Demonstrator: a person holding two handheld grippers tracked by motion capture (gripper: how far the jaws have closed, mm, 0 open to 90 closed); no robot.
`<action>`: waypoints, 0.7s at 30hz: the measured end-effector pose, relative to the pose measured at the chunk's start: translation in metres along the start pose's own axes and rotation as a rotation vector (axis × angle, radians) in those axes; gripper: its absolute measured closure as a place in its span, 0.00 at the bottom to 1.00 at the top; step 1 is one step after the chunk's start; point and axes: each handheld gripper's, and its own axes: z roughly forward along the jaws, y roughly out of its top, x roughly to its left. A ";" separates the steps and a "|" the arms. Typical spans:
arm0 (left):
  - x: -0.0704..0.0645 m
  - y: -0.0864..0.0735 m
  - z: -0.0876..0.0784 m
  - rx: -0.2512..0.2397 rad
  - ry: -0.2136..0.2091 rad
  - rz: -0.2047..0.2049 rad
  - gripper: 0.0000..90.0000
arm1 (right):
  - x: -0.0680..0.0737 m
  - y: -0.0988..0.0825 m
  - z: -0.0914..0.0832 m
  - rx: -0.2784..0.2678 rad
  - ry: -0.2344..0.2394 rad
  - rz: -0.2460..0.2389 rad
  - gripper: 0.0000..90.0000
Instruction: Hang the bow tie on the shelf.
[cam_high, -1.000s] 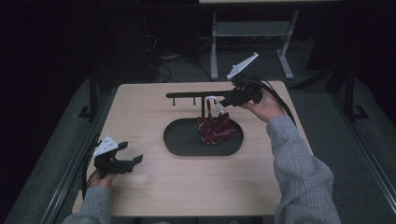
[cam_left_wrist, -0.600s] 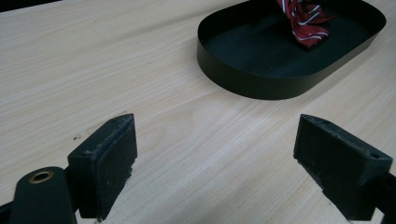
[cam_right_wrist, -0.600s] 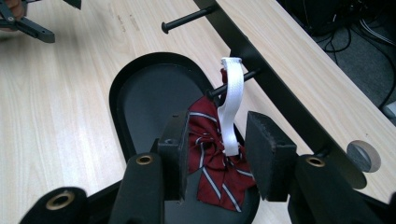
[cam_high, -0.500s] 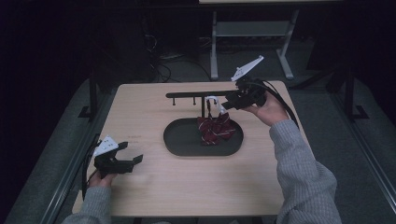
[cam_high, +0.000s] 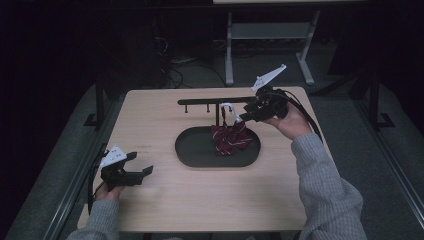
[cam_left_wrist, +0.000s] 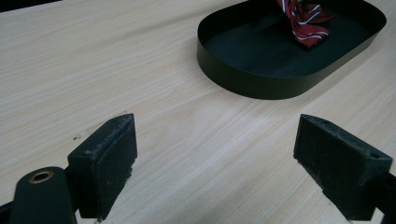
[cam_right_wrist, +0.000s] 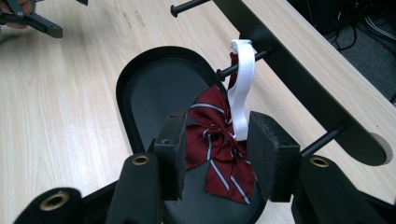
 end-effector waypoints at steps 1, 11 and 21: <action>0.000 0.000 0.000 0.000 -0.001 0.000 0.14 | 0.000 -0.001 0.000 0.000 0.001 0.004 0.64; 0.000 0.000 0.000 -0.002 -0.002 0.001 0.14 | 0.001 -0.008 -0.001 -0.009 0.004 0.004 0.63; 0.000 0.000 0.000 -0.002 -0.002 0.006 0.14 | 0.003 -0.017 -0.002 -0.011 0.015 0.024 0.62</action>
